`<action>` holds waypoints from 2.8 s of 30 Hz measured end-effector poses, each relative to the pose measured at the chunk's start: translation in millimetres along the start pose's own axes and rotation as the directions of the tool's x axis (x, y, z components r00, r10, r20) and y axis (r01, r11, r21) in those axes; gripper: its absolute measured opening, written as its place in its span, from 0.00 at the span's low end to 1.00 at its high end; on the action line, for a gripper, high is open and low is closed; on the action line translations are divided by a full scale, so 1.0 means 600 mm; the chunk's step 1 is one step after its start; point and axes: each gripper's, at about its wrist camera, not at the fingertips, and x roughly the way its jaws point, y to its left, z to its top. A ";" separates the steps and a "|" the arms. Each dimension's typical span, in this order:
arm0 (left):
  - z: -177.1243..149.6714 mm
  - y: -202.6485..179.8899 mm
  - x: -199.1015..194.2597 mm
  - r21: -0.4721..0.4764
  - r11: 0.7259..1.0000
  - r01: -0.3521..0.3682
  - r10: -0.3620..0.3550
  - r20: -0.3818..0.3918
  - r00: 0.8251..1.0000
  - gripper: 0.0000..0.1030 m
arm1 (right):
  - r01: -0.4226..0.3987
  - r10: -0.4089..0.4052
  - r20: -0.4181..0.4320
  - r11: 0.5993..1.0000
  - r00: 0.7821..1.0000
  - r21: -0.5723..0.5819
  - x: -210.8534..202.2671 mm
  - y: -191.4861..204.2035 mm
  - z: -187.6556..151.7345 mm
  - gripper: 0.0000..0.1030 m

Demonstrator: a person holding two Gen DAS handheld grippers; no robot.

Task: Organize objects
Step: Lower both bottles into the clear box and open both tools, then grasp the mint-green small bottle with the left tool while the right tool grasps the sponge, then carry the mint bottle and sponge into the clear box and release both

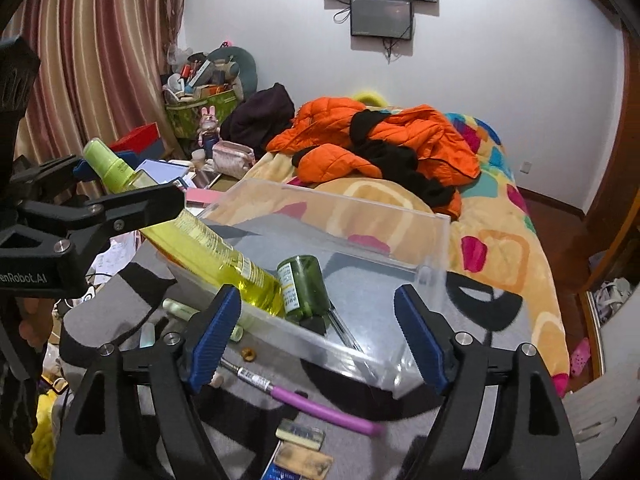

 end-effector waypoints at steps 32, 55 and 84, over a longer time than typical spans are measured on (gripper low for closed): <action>-0.246 0.040 0.051 -0.093 0.991 -0.094 0.063 -0.298 0.952 0.95 | -0.009 0.038 -0.190 0.989 0.981 0.151 0.010 -0.007 -0.178 0.75; -0.254 0.072 0.055 -0.116 0.987 -0.109 0.073 -0.278 0.958 0.23 | 0.015 0.012 -0.181 0.989 0.983 0.146 0.011 -0.005 -0.186 0.38; -0.145 0.014 -0.046 -0.117 0.992 0.046 -0.051 -0.043 0.998 0.23 | 0.000 0.001 -0.007 0.992 1.000 0.129 -0.042 -0.013 -0.094 0.38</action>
